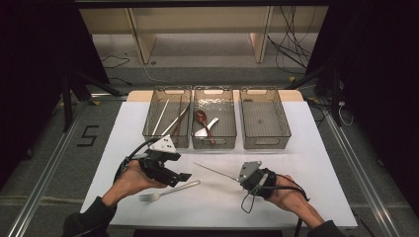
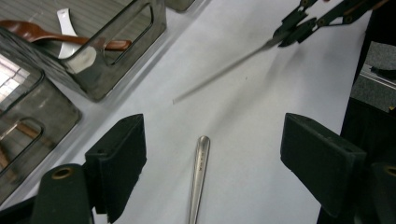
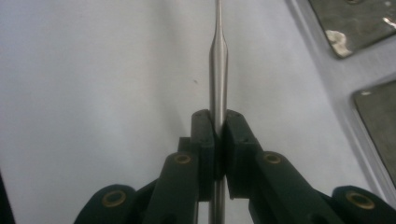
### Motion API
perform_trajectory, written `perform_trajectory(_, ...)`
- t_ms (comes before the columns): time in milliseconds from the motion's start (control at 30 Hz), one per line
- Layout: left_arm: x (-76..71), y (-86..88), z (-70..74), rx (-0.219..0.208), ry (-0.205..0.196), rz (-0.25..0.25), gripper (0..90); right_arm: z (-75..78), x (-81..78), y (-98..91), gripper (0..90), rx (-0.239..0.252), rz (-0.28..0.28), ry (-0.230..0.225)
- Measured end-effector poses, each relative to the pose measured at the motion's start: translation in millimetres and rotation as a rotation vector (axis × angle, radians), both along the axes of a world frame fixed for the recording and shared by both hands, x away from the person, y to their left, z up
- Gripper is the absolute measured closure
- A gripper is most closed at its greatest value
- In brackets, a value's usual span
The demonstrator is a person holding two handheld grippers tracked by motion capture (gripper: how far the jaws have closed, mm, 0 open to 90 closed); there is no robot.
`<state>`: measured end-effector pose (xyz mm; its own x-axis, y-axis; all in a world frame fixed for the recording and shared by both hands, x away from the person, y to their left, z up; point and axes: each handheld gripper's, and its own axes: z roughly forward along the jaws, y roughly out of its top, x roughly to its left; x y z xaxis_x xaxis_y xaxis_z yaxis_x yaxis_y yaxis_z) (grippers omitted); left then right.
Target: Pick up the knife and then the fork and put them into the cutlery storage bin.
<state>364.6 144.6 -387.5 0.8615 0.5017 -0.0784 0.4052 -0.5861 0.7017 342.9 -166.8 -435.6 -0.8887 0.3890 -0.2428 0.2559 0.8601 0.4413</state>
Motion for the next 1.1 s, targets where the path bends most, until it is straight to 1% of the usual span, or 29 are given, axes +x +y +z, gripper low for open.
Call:
perform_trajectory(100,-0.3,3.4,-5.2,0.011,-0.002,0.011,21.5,2.6,3.9,-5.2,84.4,0.017,-0.027,-0.001)
perform_trajectory(200,-0.5,6.6,-10.1,0.001,-0.006,0.025,20.9,6.1,7.8,-10.4,84.4,0.033,-0.052,-0.004)
perform_trajectory(367,0.1,11.8,-18.0,-0.006,-0.009,0.046,19.1,12.7,13.7,-17.6,84.4,0.057,-0.102,-0.024)
perform_trajectory(400,0.4,13.1,-18.7,-0.005,-0.012,0.050,19.1,14.1,15.0,-19.0,84.4,0.062,-0.111,-0.026)
perform_trajectory(433,0.1,13.7,-19.5,-0.013,-0.014,0.060,19.1,15.4,16.6,-20.6,84.4,0.070,-0.116,-0.029)
perform_trajectory(567,-1.3,17.5,-19.5,-0.026,-0.022,0.064,19.1,21.6,23.7,-26.3,84.5,0.090,-0.153,-0.036)
perform_trajectory(600,-2.0,17.9,-20.0,-0.036,-0.027,0.068,19.1,23.2,26.5,-27.9,84.5,0.099,-0.160,-0.038)
perform_trajectory(700,-3.5,19.9,-21.2,-0.045,-0.030,0.079,19.1,28.8,35.8,-33.0,84.5,0.127,-0.195,-0.043)
perform_trajectory(767,-3.9,21.5,-21.7,-0.040,-0.027,0.081,19.1,31.9,42.0,-36.5,84.5,0.140,-0.218,-0.043)
perform_trajectory(867,-5.6,22.9,-22.9,-0.039,-0.022,0.081,19.2,38.2,54.6,-42.9,84.4,0.159,-0.267,-0.054)
perform_trajectory(933,-6.5,23.5,-23.2,-0.040,-0.021,0.084,19.2,42.1,62.9,-47.2,84.4,0.175,-0.296,-0.052)
perform_trajectory(1033,-7.9,24.8,-24.6,-0.045,-0.027,0.089,19.0,47.4,75.7,-52.4,84.4,0.195,-0.340,-0.051)
perform_trajectory(1100,-9.1,25.7,-24.9,-0.051,-0.022,0.095,19.0,50.0,83.6,-54.5,84.4,0.209,-0.363,-0.053)
